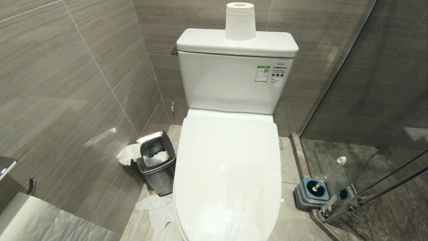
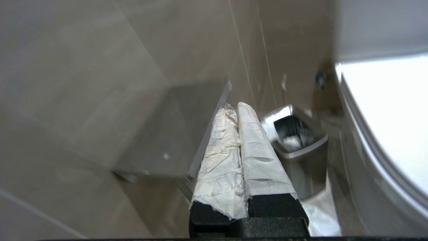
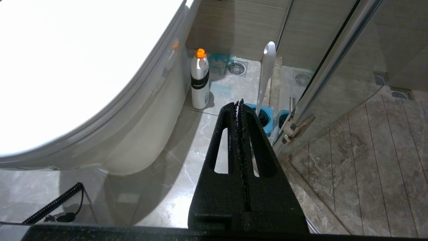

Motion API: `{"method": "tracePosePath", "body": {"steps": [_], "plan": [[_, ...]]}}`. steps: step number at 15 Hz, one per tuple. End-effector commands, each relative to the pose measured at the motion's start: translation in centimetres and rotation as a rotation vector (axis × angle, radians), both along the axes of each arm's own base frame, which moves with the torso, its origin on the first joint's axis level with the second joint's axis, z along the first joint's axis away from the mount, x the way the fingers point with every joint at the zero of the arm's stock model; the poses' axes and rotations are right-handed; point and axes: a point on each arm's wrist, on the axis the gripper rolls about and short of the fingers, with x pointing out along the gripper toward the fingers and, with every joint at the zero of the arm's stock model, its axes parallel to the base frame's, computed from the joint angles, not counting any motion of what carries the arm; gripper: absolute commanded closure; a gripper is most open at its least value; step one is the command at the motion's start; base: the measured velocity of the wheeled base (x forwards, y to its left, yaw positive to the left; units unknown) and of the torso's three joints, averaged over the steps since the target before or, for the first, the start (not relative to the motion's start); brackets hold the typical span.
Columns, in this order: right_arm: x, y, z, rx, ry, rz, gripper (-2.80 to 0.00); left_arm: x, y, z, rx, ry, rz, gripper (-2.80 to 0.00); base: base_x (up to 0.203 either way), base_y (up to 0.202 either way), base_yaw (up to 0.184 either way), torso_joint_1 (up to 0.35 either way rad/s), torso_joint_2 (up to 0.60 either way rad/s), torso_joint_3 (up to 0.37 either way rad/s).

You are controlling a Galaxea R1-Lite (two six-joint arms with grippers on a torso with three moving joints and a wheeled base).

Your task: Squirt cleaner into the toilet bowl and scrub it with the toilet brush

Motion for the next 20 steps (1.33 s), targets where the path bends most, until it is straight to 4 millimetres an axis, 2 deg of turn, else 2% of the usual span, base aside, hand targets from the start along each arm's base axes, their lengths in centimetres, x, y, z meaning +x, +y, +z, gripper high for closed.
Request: {"method": "tracePosePath", "body": {"steps": [1,3,8,13,20], "plan": [[0.0,0.0,0.0,0.0,0.001,0.0,0.0,2.6,0.0,-4.3,-0.008,0.117,-0.002,0.0,0.0,0.0,0.0,0.0,0.0,0.0],[0.0,0.0,0.0,0.0,0.001,0.0,0.0,3.7,0.0,-6.7,-0.014,0.146,-0.01,0.0,0.0,0.0,0.0,0.0,0.0,0.0],[0.0,0.0,0.0,0.0,0.0,0.0,0.0,3.8,-0.4,-7.7,-0.026,0.23,-0.177,0.0,0.0,0.0,0.0,0.0,0.0,0.0],[0.0,0.0,0.0,0.0,0.0,0.0,0.0,3.8,-0.5,-8.3,-0.101,0.295,-0.248,0.0,0.0,0.0,0.0,0.0,0.0,0.0],[0.0,0.0,0.0,0.0,0.0,0.0,0.0,3.8,-0.4,-8.3,-0.211,0.278,-0.238,0.0,0.0,0.0,0.0,0.0,0.0,0.0]]}}
